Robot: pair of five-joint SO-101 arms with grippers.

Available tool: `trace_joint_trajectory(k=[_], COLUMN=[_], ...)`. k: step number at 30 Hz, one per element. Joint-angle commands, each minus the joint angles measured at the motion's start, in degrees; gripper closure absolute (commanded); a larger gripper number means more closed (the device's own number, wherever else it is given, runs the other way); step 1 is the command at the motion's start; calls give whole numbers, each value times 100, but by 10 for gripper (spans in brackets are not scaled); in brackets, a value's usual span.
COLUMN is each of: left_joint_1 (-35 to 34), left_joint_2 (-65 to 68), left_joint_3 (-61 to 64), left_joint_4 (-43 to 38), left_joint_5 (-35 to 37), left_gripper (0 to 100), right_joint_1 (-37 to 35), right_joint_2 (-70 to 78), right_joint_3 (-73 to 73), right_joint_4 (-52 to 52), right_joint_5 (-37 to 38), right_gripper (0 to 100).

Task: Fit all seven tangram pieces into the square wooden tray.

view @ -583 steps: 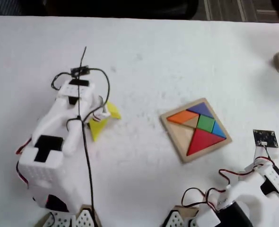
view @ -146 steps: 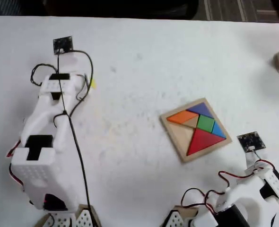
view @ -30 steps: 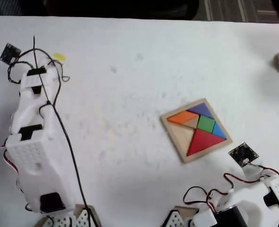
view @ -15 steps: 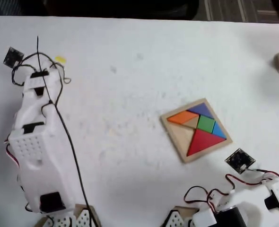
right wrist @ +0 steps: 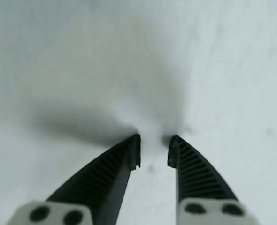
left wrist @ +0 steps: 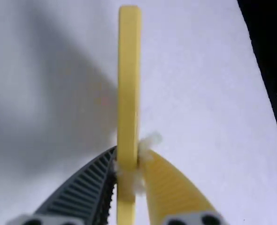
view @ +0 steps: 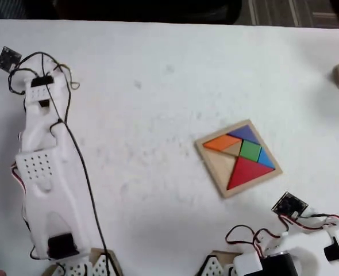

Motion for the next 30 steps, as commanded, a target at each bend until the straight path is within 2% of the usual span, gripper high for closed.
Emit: trace_joint_trajectory(k=[1, 5, 11, 20, 27, 30], left_joint_1=[-251, -259, -171, 4, 48, 145], left_joint_2=[198, 365, 356, 365, 382, 347], left_joint_3=[-756, -1090, -1327, -2031, -2312, -2426], left_joint_4=[325, 527, 1002, 2330, 2655, 3103], left_joint_5=[35, 0, -844, -1881, -1987, -2391], left_gripper=[976, 976, 977, 977, 977, 978], right_joint_1=[295, 295, 295, 286, 286, 286], right_joint_2=[145, 145, 136, 101, 101, 84], right_joint_3=[352, 352, 334, 325, 325, 325], right_joint_4=[145, 145, 145, 145, 145, 145], right_joint_5=[123, 123, 97, 70, 70, 70], right_gripper=[907, 907, 907, 907, 909, 909])
